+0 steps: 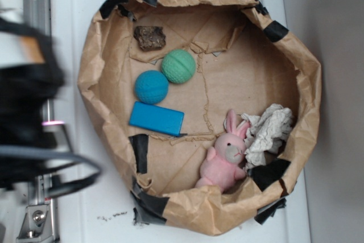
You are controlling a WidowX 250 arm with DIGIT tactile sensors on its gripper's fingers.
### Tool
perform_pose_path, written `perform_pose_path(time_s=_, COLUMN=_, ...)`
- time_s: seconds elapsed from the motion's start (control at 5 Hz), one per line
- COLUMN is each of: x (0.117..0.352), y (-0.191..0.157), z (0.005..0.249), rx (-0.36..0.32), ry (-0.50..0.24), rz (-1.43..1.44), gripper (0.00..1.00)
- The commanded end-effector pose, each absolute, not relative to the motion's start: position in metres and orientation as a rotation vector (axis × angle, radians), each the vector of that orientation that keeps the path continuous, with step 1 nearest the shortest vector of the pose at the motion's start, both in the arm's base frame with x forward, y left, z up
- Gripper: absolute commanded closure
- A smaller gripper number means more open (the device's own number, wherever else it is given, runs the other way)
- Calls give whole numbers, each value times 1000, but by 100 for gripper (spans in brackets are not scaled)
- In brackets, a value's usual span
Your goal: Grab the blue block.
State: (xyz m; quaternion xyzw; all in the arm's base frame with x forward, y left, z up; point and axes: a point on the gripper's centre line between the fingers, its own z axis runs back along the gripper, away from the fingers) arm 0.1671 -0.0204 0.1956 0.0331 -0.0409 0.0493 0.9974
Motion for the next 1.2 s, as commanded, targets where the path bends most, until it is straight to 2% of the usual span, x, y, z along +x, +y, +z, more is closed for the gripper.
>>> perform_pose_path(time_s=0.0, x=256, y=-24, z=151, rx=-81, ry=-86, rz=-233, gripper=0)
perform_pose_path(time_s=0.2, x=256, y=-24, z=129, rx=-124, ry=-45, rz=-315, gripper=0)
perform_pose_path(time_s=0.4, x=253, y=-20, z=115, rx=-148, ry=-14, rz=-275, gripper=0)
perform_pose_path(time_s=0.6, x=235, y=-37, z=101, rx=-107, ry=9, rz=-312, gripper=0)
perform_pose_path(time_s=0.8, x=220, y=-51, z=75, rx=-61, ry=45, rz=-349, gripper=0)
perform_pose_path(time_s=1.0, x=229, y=-46, z=65, rx=-95, ry=53, rz=-312, gripper=0)
